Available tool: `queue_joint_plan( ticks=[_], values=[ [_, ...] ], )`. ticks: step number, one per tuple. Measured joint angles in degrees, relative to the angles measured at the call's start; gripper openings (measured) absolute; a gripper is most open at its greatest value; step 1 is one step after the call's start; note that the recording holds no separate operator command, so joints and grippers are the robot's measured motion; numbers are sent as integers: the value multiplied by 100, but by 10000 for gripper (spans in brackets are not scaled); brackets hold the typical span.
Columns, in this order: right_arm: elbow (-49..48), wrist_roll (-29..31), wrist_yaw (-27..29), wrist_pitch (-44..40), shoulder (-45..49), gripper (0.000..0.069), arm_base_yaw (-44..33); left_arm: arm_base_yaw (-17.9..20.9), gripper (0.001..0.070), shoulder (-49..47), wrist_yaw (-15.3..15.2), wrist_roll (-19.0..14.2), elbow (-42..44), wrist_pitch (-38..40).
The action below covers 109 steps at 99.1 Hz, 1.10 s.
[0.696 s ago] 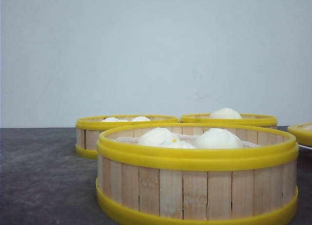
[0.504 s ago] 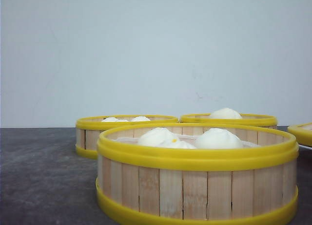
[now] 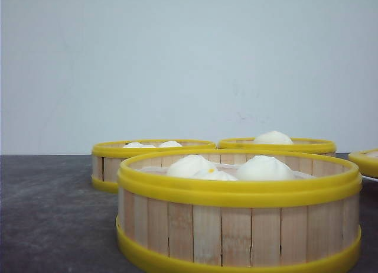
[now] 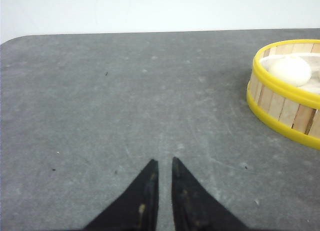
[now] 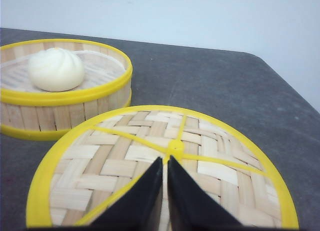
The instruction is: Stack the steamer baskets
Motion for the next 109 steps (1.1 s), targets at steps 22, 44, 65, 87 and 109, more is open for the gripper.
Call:
queue_joint_plan(
  ticks=[22, 44, 65, 87, 109],
  values=[
    [-2, 0, 0, 55, 0, 12, 0, 0, 20, 0, 0, 0, 0, 0],
    [-2, 0, 0, 367, 0, 12, 0, 0, 20, 0, -4, 2, 0, 0],
    [-2, 260, -2, 461, 0, 12, 0, 0, 20, 0, 0, -35, 0, 0],
    [-2, 1591, -7, 275, 0, 12, 0, 0, 20, 0, 0, -957, 0, 2],
    [-2, 2354, -4, 455, 0, 12, 0, 0, 18, 0, -2, -1875, -39, 140]
  ],
)
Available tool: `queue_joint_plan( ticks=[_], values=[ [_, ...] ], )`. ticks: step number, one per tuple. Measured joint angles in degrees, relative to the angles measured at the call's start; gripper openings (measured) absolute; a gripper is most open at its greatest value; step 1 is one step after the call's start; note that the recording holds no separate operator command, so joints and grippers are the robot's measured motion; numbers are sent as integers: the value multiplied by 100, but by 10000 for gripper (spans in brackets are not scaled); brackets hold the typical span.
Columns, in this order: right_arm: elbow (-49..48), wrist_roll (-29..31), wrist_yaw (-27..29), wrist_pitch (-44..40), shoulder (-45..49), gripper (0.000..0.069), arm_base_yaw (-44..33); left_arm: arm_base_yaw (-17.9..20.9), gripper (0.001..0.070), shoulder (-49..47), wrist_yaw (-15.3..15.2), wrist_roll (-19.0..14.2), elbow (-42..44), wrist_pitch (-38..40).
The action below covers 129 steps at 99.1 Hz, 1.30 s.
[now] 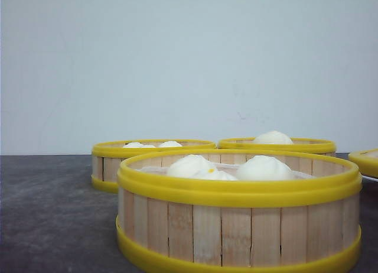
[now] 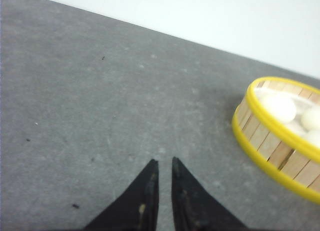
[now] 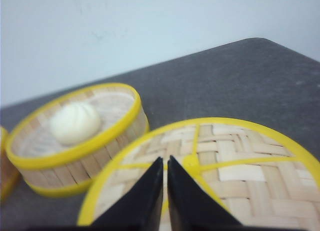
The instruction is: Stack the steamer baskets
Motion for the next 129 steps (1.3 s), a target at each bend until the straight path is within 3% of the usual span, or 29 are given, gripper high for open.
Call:
queue_joint_plan(
  ticks=[15, 30, 40, 54, 60, 70, 78, 97, 110, 129],
  values=[
    [149, 562, 98, -337, 37, 9, 0, 0, 18, 42, -22, -295, 131, 7],
    [997, 739, 356, -549, 527, 9, 0, 0, 18, 485, -50, -389, 960, 48],
    [1834, 562, 396, -564, 1163, 9, 0, 0, 18, 1093, -87, -236, 1652, 85],
    [3071, -151, 328, -984, 2293, 14, 0, 0, 21, 2138, -76, -66, 2535, 87],
    [3565, -442, 267, -1268, 2734, 86, 4, 0, 65, 2557, 22, -9, 2852, 74],
    [4022, -625, 168, -1401, 3230, 304, 48, 0, 267, 3244, 269, 103, 3265, 81],
    [4103, -667, 90, -1427, 3403, 380, 92, -4, 355, 3755, 501, 170, 3482, 63],
    [4103, -664, -17, -1499, 3477, 410, 177, -92, 386, 5077, 1163, 225, 3987, 17],
    [4103, -660, -17, -1499, 3475, 411, 223, -289, 386, 6022, 1222, 227, 4629, -90],
    [4103, -660, -17, -1497, 3475, 411, 264, -568, 386, 7628, 1244, 227, 5952, -1019]
  ],
)
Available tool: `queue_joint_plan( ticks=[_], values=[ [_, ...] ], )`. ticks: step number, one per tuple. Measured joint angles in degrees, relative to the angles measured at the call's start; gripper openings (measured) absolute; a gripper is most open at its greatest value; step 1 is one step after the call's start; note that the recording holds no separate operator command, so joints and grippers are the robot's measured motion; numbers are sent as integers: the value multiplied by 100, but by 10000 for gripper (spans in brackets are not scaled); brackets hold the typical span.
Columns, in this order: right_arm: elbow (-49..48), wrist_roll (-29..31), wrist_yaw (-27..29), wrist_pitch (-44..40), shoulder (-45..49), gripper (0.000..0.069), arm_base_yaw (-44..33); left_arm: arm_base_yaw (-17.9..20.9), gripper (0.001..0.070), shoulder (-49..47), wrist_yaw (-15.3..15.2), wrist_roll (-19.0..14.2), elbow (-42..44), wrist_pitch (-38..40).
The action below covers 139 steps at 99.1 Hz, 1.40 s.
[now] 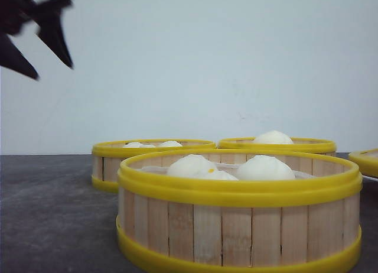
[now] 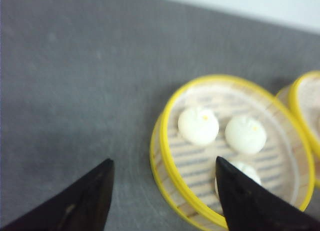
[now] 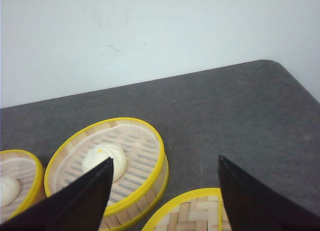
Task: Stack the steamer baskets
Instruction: 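Lower the left gripper and grasp the yellow rim of the bun-filled basket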
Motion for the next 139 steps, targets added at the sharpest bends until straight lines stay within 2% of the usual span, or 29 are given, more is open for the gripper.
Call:
queue_joint_plan(
  ticks=[27, 48, 60, 68, 139],
  values=[
    [0, 2, 0, -2, 0, 411, 0, -334, 386, 1880, 9, 79, 1572, -938],
    [0, 9, 0, -2, 0, 411, 4, -337, 375, 2664, 2, 92, 1845, -1082],
    [0, 11, 0, -2, 0, 411, 4, -328, 297, 2820, -48, 92, 1845, -1082],
    [0, 11, 0, -2, 0, 411, 4, -328, 278, 2859, -48, 92, 1845, -1073],
    [0, 151, 0, -2, 0, 411, 4, -328, 268, 3128, -50, 83, 1847, -1034]
  ],
)
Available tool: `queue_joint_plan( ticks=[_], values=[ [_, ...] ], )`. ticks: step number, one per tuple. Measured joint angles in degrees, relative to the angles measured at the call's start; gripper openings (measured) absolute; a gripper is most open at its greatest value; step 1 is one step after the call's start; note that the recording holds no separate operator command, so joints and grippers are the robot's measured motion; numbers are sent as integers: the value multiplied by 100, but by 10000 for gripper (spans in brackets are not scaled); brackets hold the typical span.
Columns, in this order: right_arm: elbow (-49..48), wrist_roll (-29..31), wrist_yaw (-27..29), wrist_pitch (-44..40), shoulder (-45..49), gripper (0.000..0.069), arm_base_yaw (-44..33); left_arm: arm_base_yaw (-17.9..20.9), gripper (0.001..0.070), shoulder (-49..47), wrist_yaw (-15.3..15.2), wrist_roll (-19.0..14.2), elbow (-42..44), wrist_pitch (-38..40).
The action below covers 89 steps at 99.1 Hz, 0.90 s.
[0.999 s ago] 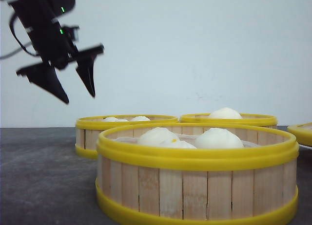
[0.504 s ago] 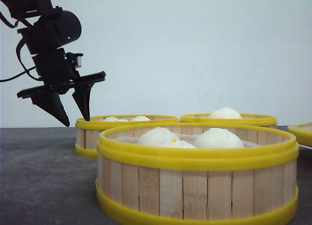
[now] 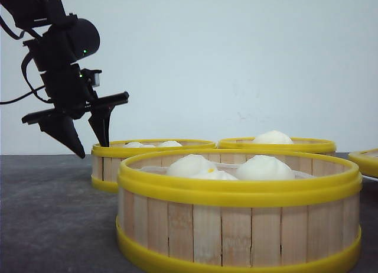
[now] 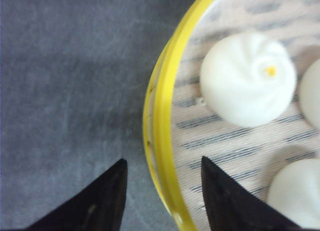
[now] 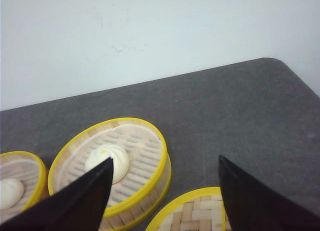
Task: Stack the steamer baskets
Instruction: 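Lower the left gripper and grasp the yellow rim of the bun-filled basket, then lift the basket with the left gripper and carry it over the nearest basket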
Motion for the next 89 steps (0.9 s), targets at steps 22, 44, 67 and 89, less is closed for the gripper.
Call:
queue_joint_plan(
  ticks=[22, 44, 67, 89],
  values=[
    [0, 17, 0, 0, 0, 411, 0, -24, 128, 103, 33, -81, 7, -26],
    [0, 17, 0, 0, 0, 411, 0, -17, 33, 103, -20, -122, 50, -68],
    [0, 17, 2, 0, 0, 411, 70, 92, 30, 76, -55, -83, 291, -210],
    [0, 17, 0, 0, 0, 411, 155, 525, 30, -625, 2, -35, 446, -380]
  ],
)
